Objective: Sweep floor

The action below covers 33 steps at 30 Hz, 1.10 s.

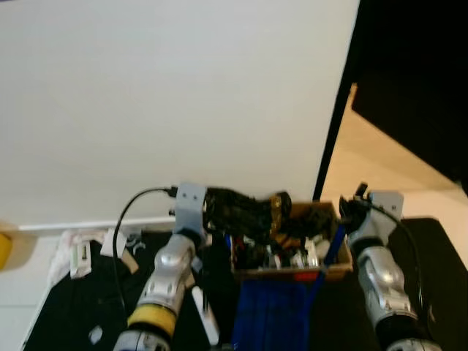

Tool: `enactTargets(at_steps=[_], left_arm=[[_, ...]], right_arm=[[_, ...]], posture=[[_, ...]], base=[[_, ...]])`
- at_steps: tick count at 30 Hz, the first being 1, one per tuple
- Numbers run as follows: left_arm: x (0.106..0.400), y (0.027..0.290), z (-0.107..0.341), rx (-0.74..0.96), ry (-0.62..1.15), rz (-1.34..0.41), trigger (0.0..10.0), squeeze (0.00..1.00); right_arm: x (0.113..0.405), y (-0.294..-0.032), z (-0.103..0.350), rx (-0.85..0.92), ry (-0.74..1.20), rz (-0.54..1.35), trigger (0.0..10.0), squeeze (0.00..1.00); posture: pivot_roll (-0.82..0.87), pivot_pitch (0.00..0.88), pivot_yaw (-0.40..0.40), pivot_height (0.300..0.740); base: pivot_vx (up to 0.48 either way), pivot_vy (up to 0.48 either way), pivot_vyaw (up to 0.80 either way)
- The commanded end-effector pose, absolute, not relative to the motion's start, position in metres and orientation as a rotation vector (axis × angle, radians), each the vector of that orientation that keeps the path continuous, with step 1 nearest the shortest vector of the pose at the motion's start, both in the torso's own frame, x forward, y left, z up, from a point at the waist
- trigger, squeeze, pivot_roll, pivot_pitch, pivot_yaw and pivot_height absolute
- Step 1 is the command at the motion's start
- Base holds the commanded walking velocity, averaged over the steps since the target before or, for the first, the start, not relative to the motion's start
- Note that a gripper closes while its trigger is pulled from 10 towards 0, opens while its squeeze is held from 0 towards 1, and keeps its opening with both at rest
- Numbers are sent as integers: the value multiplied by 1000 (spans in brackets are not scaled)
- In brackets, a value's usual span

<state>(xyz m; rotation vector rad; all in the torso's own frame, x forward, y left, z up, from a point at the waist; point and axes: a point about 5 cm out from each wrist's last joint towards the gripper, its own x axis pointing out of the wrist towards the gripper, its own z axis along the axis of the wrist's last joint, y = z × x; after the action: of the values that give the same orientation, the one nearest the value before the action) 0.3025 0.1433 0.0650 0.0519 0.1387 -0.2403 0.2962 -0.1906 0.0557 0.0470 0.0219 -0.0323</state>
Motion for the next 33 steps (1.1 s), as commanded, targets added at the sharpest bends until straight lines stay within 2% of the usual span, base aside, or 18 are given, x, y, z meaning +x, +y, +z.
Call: enactTargets(at_steps=[1,33], left_arm=[[302,149,64,77,145,-224,10000,0],[302,150,64,72,142,-213,10000,0]], right_arm=[[299,-186,60,64,-3,-25,10000,0],[301,-185,62,62,-7,-14,10000,0]], posture=[[74,13,86,740],[76,6,82,740]], base=[[0,0,0],[0,0,0]])
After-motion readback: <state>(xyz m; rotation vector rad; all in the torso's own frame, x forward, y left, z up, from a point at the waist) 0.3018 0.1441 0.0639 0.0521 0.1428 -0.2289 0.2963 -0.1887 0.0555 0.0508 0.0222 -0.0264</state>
